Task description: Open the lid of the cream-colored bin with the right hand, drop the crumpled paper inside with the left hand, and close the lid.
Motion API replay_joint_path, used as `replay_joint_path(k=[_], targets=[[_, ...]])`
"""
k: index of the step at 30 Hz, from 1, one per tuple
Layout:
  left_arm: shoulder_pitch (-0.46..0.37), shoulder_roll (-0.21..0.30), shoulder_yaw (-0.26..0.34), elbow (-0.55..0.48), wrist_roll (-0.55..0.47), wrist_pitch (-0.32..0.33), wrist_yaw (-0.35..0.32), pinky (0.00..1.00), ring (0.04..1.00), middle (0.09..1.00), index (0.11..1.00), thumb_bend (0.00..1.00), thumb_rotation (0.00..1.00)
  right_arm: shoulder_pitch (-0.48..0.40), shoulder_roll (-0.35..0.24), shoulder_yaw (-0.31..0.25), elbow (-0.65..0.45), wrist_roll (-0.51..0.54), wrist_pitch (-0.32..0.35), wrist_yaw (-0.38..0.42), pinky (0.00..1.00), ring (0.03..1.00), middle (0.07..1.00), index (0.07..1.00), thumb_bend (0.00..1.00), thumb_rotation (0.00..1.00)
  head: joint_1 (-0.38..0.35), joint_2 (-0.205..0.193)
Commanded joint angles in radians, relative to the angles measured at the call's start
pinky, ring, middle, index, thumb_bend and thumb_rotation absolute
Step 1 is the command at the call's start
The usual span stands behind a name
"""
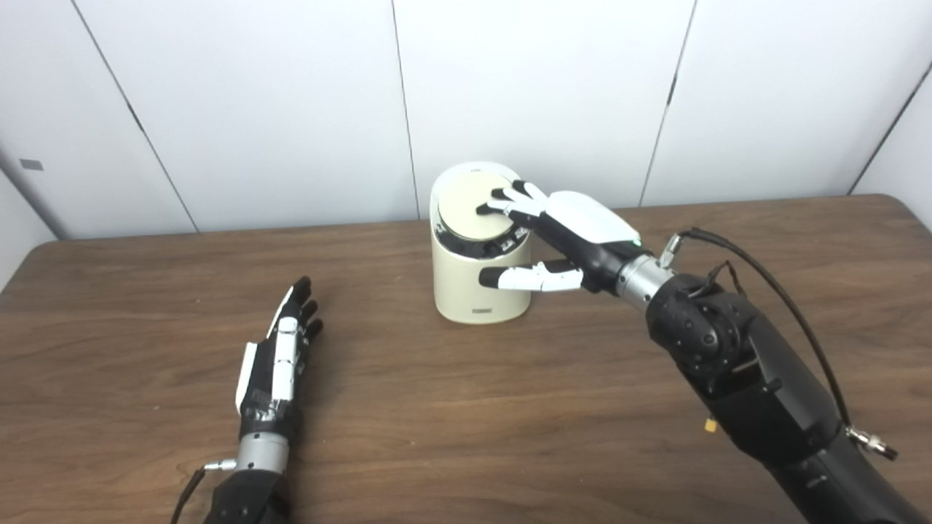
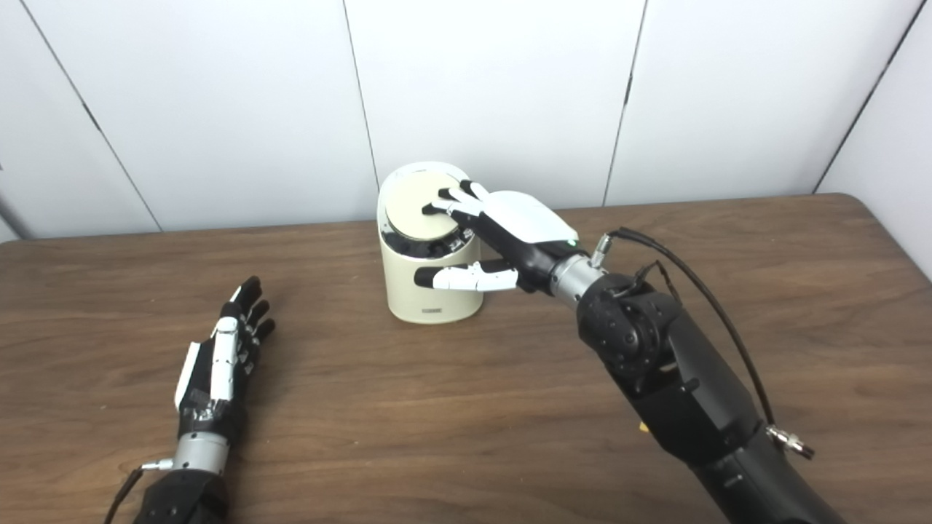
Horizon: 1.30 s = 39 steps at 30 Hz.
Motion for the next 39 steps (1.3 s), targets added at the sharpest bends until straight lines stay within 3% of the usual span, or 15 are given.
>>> replay_joint_path(k=[1, 10, 22, 27, 33, 39], targets=[[0.003, -0.015, -0.011, 0.017, 0.001, -0.007, 0.007, 0.94, 0.97, 0.985, 0.963, 0.41, 0.98, -0.015, -0.01, 0.016, -0.019, -0.006, -0.009, 0.043, 0.98, 1.0, 0.962, 0.886, 0.58, 0.96, -0.001, 0.0], [0.005, -0.018, -0.009, 0.01, -0.004, -0.004, 0.008, 0.93, 0.962, 0.978, 0.962, 0.42, 0.98, -0.008, -0.034, 0.029, -0.062, -0.063, 0.017, 0.108, 0.98, 1.0, 0.955, 0.885, 0.59, 1.0, 0.006, 0.012], [0.004, -0.013, -0.016, 0.007, 0.011, 0.0, 0.018, 0.94, 0.966, 0.975, 0.957, 0.41, 0.99, 0.021, -0.062, 0.054, -0.114, -0.154, 0.006, 0.152, 1.0, 1.0, 0.935, 0.879, 0.61, 0.98, 0.013, 0.024], [0.001, -0.011, -0.017, 0.012, 0.011, 0.0, 0.02, 0.92, 0.959, 0.972, 0.957, 0.42, 0.95, 0.03, -0.06, 0.049, -0.134, -0.172, 0.003, 0.174, 1.0, 1.0, 0.942, 0.882, 0.63, 0.96, 0.014, 0.028], [0.004, -0.013, -0.018, 0.004, 0.015, 0.008, 0.027, 0.91, 0.947, 0.963, 0.95, 0.41, 0.9, 0.031, -0.054, 0.042, -0.134, -0.169, -0.006, 0.168, 1.0, 1.0, 0.942, 0.873, 0.63, 0.95, 0.015, 0.043], [0.003, -0.01, -0.021, 0.004, 0.02, 0.006, 0.027, 0.91, 0.946, 0.962, 0.951, 0.4, 0.92, 0.027, -0.048, 0.039, -0.115, -0.174, -0.024, 0.145, 1.0, 1.0, 0.932, 0.867, 0.6, 0.93, 0.015, 0.043]])
